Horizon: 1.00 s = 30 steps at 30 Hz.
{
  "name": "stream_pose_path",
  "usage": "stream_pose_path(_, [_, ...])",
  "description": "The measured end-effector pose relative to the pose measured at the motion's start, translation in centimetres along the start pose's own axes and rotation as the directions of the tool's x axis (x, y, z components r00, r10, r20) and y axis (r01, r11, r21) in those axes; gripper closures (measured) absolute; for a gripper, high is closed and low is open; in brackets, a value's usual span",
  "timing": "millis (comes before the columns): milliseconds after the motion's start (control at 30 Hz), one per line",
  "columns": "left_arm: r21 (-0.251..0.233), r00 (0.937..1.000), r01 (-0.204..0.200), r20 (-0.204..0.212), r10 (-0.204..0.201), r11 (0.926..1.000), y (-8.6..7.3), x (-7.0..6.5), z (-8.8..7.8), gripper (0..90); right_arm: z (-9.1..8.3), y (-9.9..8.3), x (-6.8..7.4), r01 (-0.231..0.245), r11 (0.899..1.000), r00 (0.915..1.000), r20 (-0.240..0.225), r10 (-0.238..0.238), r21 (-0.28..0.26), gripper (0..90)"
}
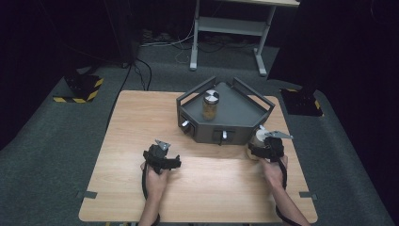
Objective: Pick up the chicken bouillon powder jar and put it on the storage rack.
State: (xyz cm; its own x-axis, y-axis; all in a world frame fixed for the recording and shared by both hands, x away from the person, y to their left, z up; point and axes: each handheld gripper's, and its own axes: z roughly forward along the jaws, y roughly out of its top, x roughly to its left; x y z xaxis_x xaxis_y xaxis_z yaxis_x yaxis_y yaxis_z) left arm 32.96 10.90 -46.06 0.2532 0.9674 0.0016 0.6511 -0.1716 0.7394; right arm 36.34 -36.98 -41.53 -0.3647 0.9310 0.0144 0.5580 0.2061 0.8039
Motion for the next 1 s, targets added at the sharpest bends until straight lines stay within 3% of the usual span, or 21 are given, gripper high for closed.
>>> stream_pose_path(300, [0.000, 1.0000, 0.000, 0.000, 0.000, 1.0000, 0.00, 0.00, 0.00, 3.7, 0.12, -0.16, -0.06, 0.003, 1.000, 1.0000, -0.006, -0.003, -0.005, 30.2])
stream_pose_path(1000, [0.000, 1.0000, 0.000, 0.000, 0.000, 1.0000, 0.00, -0.01, 0.00, 3.7, -0.01, -0.54, 0.14, 0.016, 1.000, 0.9999, -0.003, -0.016, -0.023, 31.5])
